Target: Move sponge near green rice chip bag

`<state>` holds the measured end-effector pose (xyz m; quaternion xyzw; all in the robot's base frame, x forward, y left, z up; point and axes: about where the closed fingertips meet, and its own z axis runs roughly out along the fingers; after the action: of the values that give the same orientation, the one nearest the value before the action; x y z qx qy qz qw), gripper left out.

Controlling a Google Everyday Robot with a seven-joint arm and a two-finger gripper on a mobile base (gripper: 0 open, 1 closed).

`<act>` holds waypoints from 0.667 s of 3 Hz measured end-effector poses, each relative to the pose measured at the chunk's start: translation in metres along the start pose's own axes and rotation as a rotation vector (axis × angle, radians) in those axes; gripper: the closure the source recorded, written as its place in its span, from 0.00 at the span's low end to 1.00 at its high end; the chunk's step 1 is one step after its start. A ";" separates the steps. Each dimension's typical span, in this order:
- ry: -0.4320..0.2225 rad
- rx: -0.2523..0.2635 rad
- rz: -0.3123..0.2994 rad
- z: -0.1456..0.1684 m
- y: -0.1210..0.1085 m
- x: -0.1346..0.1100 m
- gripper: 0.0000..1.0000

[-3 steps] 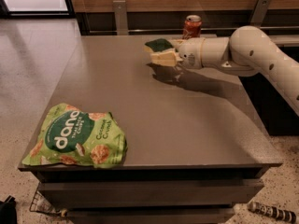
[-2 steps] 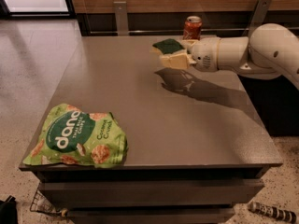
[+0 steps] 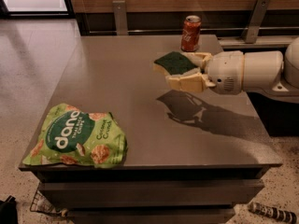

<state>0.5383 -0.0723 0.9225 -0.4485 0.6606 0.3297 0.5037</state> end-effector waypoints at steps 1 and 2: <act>-0.024 -0.061 -0.008 0.000 0.057 0.007 1.00; -0.021 -0.102 0.011 0.003 0.100 0.027 1.00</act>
Offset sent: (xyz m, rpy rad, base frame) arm -0.1505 0.0455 -0.0699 0.0385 0.0972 0.1290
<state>0.4448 -0.0391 0.8944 -0.4664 0.6401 0.3704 0.4853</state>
